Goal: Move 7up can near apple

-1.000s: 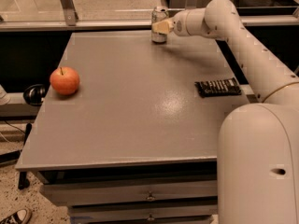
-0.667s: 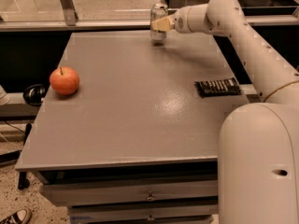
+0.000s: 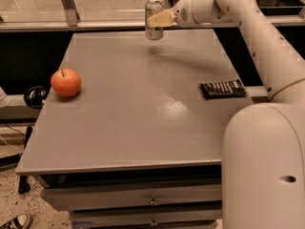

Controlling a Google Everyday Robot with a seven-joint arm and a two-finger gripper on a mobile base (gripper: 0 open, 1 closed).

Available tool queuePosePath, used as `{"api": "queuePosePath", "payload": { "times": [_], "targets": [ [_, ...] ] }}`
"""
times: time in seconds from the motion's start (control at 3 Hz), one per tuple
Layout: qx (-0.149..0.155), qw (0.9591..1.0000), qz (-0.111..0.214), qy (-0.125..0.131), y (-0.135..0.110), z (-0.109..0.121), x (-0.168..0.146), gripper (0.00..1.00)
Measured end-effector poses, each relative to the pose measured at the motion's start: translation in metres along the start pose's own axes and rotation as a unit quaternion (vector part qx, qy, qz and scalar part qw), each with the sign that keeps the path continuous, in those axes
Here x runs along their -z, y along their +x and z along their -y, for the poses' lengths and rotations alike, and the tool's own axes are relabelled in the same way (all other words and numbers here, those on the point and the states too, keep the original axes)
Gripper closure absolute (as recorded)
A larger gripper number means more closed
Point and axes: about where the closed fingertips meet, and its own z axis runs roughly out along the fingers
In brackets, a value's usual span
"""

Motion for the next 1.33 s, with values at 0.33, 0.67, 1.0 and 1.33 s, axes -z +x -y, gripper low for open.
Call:
{"api": "queuePosePath", "payload": {
  "times": [0.33,0.67,1.0,1.33],
  "targets": [
    [-0.001,0.9984,-0.002,-0.056,0.001,-0.033,0.015,1.0],
    [-0.001,0.9984,-0.002,-0.056,0.001,-0.033,0.015,1.0],
    [-0.005,0.9968,0.02,-0.077,-0.002,-0.053,0.009,1.0],
    [0.001,0.9927,0.037,-0.115,-0.006,-0.101,0.001,1.0]
  ]
}}
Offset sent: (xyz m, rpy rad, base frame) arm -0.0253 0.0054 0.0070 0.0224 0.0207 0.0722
